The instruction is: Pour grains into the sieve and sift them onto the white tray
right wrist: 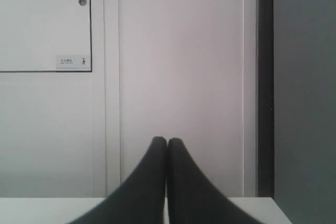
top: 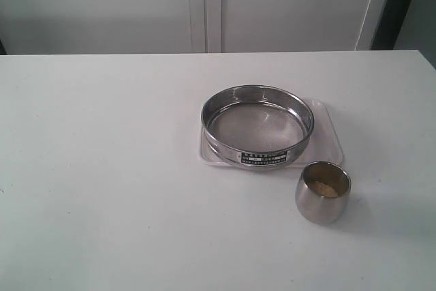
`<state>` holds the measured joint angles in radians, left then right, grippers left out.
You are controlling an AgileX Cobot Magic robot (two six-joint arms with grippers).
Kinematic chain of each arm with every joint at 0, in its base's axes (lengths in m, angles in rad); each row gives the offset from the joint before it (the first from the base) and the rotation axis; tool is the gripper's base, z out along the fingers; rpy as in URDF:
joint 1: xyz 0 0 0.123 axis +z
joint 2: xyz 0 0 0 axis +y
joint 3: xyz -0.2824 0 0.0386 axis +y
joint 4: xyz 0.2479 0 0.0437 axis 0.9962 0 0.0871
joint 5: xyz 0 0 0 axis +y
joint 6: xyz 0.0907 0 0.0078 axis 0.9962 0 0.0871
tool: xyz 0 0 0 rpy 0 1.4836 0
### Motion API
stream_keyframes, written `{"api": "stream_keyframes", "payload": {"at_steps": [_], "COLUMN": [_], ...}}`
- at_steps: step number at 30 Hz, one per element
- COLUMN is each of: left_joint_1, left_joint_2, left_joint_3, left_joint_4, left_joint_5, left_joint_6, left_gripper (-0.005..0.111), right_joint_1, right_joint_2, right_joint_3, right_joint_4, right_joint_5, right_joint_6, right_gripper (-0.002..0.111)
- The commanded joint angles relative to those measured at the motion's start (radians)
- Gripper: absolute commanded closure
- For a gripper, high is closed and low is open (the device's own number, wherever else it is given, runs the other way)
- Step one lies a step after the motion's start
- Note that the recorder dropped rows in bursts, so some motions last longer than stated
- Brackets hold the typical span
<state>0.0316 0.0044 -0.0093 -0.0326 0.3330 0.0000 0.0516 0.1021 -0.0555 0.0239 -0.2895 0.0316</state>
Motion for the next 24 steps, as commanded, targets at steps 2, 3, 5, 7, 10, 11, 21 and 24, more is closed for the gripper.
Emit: {"api": "stream_keyframes", "payload": {"at_steps": [2,3,5,7,10,11,21,24], "left_joint_1": [-0.005,-0.005,-0.005,-0.005,-0.005,-0.005,-0.005,-0.005], "left_joint_2": [-0.004,-0.004,-0.004,-0.004,-0.004,-0.004,-0.004,-0.004], "left_joint_3": [0.009,0.009,0.009,0.009,0.009,0.009,0.009,0.009], "left_joint_4": [-0.004,-0.004,-0.004,-0.004,-0.004,-0.004,-0.004,-0.004], "left_joint_5": [0.005,0.005,0.005,0.005,0.005,0.005,0.005,0.005], "left_joint_6": [0.000,0.000,0.000,0.000,0.000,0.000,0.000,0.000], "left_gripper": [0.107,0.107,0.107,0.107,0.107,0.107,0.107,0.107], "right_joint_1": [-0.001,-0.001,-0.001,-0.001,-0.001,-0.001,-0.001,-0.001], "right_joint_2": [0.095,0.113,0.142,0.173,0.220,0.235,0.444,0.506], "right_joint_3": [-0.024,-0.028,-0.028,-0.028,-0.023,-0.020,0.056,0.056], "right_joint_4": [-0.001,-0.001,-0.001,-0.001,-0.033,-0.050,-0.146,-0.240], "right_joint_5": [-0.006,-0.008,-0.014,-0.014,-0.017,-0.015,-0.197,-0.249], "right_joint_6": [-0.012,-0.012,-0.012,-0.012,-0.032,-0.032,0.064,0.101], "right_gripper": [0.108,0.108,0.108,0.108,0.108,0.108,0.108,0.108]}}
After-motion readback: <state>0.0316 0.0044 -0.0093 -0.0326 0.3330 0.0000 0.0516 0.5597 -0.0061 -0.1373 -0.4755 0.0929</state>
